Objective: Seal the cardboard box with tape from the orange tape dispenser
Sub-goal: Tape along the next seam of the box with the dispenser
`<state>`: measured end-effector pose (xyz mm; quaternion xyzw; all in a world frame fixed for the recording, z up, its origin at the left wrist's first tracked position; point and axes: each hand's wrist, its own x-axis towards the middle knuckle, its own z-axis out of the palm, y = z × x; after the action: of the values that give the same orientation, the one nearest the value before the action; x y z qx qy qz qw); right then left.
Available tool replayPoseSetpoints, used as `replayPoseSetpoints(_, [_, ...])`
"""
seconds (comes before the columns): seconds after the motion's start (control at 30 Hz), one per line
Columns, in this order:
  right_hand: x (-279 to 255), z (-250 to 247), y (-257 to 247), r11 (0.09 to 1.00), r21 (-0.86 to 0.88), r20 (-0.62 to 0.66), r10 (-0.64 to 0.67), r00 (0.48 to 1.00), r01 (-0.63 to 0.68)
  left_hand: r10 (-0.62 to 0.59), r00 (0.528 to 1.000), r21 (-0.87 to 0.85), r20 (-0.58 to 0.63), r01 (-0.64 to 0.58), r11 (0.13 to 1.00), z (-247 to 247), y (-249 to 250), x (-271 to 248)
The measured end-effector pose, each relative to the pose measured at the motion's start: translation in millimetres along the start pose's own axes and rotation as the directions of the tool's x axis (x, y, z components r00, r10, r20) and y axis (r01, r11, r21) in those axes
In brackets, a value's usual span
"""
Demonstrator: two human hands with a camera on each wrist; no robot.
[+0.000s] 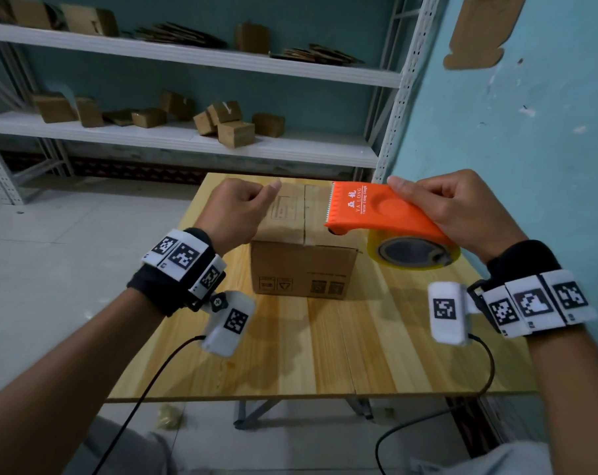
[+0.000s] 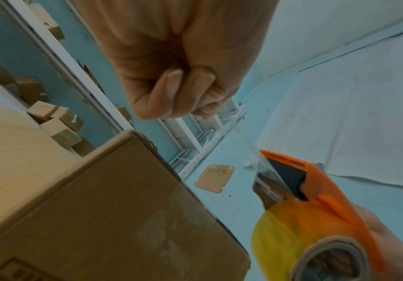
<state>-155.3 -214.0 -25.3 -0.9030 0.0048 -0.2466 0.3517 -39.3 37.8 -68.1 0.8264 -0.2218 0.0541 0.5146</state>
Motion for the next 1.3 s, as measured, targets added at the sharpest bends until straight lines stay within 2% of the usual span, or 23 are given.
replayPoseSetpoints(0.27, [2.8, 0.7, -1.7, 1.0, -0.012, 0.031, 0.014, 0.999, -0.014, -0.029, 1.0, -0.006, 0.009, 0.029, 1.0, -5.4, -2.6, -1.4])
replayPoseSetpoints(0.67, [0.1, -1.2, 1.0, 0.994, -0.029, 0.104, 0.108, 0.989, -0.106, -0.137, 0.988, -0.005, 0.067, 0.138, 0.99, -14.6, -15.0, -7.3])
replayPoseSetpoints(0.87, [-1.1, -4.9, 5.8, 0.994, -0.05, 0.071, 0.099, 0.993, -0.095, -0.149, 0.987, -0.008, 0.055, 0.149, 0.989, -19.3, -20.5, -9.0])
replayPoseSetpoints(1.3, [-1.5, 0.6, 2.9, 0.99, -0.061, 0.105, 0.134, 0.985, -0.128, -0.19, 0.979, 0.027, 0.074, 0.188, 0.982, -21.2, -26.1, -12.4])
